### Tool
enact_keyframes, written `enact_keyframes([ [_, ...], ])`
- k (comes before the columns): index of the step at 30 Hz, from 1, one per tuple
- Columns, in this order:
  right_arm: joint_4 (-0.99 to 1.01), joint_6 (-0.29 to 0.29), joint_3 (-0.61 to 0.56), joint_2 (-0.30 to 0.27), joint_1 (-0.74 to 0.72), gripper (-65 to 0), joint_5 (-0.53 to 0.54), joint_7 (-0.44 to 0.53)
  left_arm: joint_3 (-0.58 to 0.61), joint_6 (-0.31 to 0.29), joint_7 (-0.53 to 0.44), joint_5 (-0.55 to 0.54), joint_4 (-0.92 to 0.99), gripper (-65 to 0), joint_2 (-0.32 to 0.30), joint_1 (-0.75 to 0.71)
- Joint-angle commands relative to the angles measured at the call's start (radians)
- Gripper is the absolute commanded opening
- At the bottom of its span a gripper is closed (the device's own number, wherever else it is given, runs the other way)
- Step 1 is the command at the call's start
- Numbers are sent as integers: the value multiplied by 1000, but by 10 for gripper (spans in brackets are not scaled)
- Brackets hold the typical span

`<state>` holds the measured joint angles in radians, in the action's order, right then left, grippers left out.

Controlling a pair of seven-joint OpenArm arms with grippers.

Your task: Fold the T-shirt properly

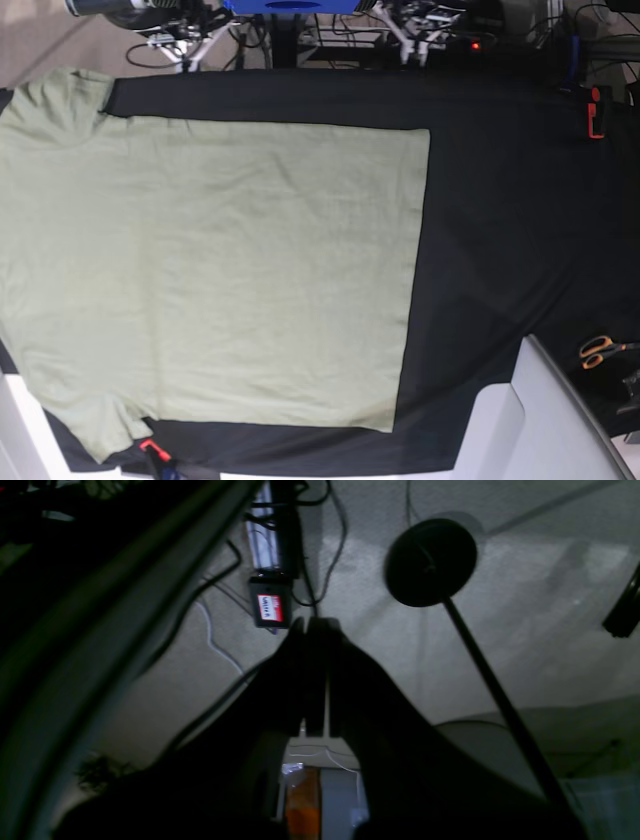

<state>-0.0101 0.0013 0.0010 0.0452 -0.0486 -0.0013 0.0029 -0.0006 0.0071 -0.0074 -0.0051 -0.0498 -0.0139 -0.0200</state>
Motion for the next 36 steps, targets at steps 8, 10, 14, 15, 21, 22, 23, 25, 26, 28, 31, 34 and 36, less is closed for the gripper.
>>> enact_keyframes([
  [8,-54,4,1,-8,79,-650,2,3,0,0,-12,0,-97,-650,27,-85],
  [10,-113,4,1,-17,120,-650,2,27,0,0,-47,-2,-170,-650,24,-139],
  [14,-192,4,1,-26,186,-650,2,105,-3,0,-59,-17,-193,-650,13,-173],
  [15,-195,4,3,-35,192,-648,2,111,-3,0,-56,-46,-192,-650,12,-174],
  [21,-199,3,3,-40,206,-644,4,111,11,0,-62,-120,-154,-650,-50,-177],
  [22,-199,3,3,-40,206,-623,4,111,11,0,-62,-120,-154,-650,-64,-177],
  [23,-201,3,3,-40,206,-582,4,111,11,0,-62,-120,-155,-650,-74,-176],
  [25,-201,3,4,-40,206,-440,4,111,11,0,-62,-120,-155,-650,-96,-174],
  [26,-201,3,4,-40,206,-354,4,111,11,0,-62,-120,-155,-650,-102,-174],
  [28,-201,6,4,-40,206,-155,4,111,11,0,-62,-120,-157,-650,-105,-174],
  [31,-201,6,-2,-40,207,0,1,111,11,0,-64,-120,-157,-650,-105,-174],
  [34,-201,6,-2,-40,207,-185,1,111,11,0,-64,-120,-157,-650,-100,-174],
  [36,-201,6,1,-41,207,-429,2,111,11,0,-64,-120,-157,-650,-99,-174],
])
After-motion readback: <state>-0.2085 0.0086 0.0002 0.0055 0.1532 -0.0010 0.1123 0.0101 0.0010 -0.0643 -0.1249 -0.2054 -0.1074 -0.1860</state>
